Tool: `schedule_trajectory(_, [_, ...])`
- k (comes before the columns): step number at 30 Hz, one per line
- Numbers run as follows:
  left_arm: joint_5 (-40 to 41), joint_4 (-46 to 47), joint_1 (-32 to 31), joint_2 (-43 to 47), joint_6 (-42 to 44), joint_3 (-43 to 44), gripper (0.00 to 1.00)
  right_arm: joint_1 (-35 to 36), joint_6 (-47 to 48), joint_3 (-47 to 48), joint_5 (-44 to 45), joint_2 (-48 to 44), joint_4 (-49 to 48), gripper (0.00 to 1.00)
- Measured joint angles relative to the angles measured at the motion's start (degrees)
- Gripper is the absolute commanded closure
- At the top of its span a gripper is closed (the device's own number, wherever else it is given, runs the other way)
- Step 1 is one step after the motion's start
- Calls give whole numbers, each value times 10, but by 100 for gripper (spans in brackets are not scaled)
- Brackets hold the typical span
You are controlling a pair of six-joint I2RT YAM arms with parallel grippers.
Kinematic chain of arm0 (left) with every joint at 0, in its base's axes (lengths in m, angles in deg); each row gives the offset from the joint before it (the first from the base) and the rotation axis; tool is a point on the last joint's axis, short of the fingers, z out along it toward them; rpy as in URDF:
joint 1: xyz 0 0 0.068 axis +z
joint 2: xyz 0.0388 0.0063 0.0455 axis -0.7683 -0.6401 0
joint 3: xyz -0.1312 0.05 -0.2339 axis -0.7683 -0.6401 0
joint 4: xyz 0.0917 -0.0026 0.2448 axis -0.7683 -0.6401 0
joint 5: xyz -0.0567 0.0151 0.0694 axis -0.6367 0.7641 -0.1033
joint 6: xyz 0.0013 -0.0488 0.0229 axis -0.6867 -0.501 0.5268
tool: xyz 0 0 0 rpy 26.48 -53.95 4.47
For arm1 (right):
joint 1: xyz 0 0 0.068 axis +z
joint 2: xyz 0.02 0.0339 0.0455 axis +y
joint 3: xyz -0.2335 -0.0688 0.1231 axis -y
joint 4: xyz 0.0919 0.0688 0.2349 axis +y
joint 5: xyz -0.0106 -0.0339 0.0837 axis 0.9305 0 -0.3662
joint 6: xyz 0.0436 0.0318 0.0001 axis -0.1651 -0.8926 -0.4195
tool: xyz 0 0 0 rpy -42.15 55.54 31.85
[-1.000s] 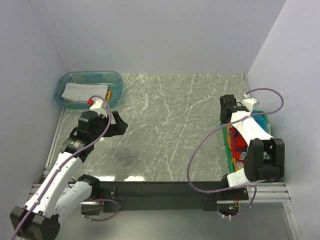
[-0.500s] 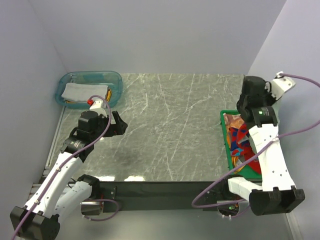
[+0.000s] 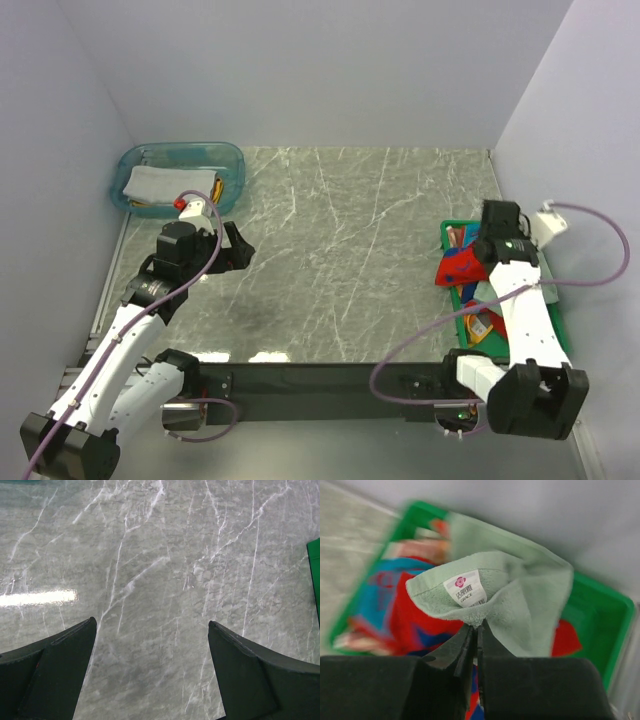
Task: Fold and stack the towels
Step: Grab crumpled towel
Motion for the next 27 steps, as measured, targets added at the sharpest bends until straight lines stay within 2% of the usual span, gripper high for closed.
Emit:
schedule_trajectory(2, [0,0,0,0,0,0,1,-57,-17,-40,-34,-5,-1,68])
schedule_trajectory(4, [0,0,0,0,0,0,1,-93,-25,-67,-50,-15,-3,61])
schedule_trajectory(5, [0,0,0,1,0,0,1,-98,-30,-72,-57,-21,-3,49])
schedule_trajectory(10, [0,0,-7,5,0,0,1,-102,-49,-66,-68,-33,-8,48])
schedule_trajectory(12, [2,0,-12,6,0,0,1,-106,-51,-63,-68,-35,-8,38])
schedule_trajectory(20, [5,-2,-31,7,2,0,1,-108,-32,-25,-93,-85,-10,28])
schedule_trajectory(27, [13,-2,-32,-2,2,0,1,-108,14,-8,-188,-139,-22,23])
